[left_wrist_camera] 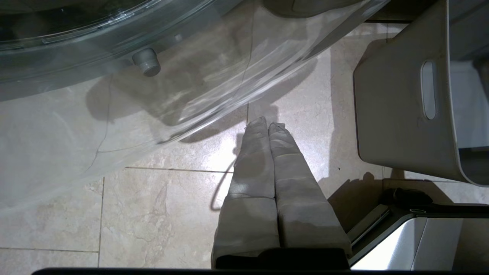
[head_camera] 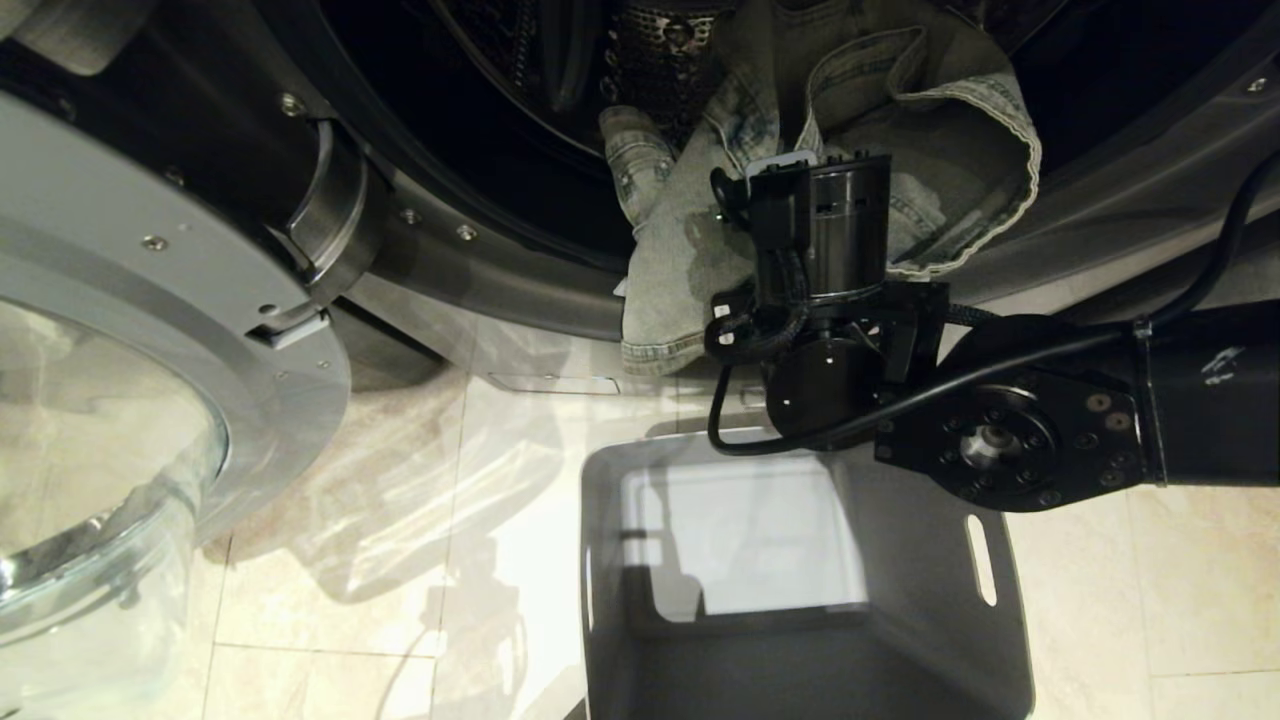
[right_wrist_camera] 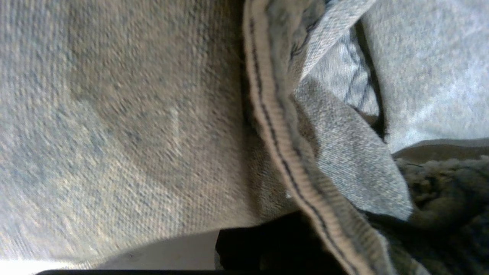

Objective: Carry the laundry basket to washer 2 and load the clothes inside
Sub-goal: Place the clothes into the washing machine

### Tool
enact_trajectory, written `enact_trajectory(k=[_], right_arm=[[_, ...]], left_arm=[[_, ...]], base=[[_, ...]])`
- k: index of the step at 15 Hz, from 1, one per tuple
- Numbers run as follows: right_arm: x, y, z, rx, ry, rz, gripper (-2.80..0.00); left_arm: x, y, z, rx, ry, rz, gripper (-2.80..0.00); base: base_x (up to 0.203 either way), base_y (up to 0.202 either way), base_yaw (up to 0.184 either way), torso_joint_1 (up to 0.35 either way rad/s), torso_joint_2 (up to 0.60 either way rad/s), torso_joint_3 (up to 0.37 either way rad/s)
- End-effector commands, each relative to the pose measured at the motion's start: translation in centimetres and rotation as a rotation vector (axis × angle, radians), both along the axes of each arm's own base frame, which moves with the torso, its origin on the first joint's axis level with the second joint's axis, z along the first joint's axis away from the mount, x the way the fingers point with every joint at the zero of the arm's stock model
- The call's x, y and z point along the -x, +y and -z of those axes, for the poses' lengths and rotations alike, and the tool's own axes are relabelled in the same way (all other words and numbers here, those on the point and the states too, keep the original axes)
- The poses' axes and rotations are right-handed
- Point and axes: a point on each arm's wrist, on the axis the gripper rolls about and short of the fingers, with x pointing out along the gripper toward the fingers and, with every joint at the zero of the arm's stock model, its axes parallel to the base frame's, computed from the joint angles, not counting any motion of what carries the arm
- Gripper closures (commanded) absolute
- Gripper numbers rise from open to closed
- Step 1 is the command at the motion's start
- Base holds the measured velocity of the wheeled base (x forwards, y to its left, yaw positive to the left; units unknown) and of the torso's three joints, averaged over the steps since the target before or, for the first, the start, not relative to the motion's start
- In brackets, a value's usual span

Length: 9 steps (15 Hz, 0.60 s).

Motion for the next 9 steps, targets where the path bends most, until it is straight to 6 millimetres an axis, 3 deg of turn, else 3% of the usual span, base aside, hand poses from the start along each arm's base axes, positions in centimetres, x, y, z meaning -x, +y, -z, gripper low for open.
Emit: enact_trajectory(k=[1,9], right_arm=[[-0.4,0.0,-1.8,-0.037,-0.050,0.017,0.00],[0.3,-1.0,-5.9,0.010,-0.119,0.024,0.00]], left_arm=[[0.0,0.0,0.0,0.001,0.001,0.000,0.00],[0.0,0.0,0.0,0.001,0.001,0.000,0.00]], base=[[0.000,0.000,0.000,0.000,0.00,0.000],[0.000,0.000,0.000,0.000,0.00,0.000]])
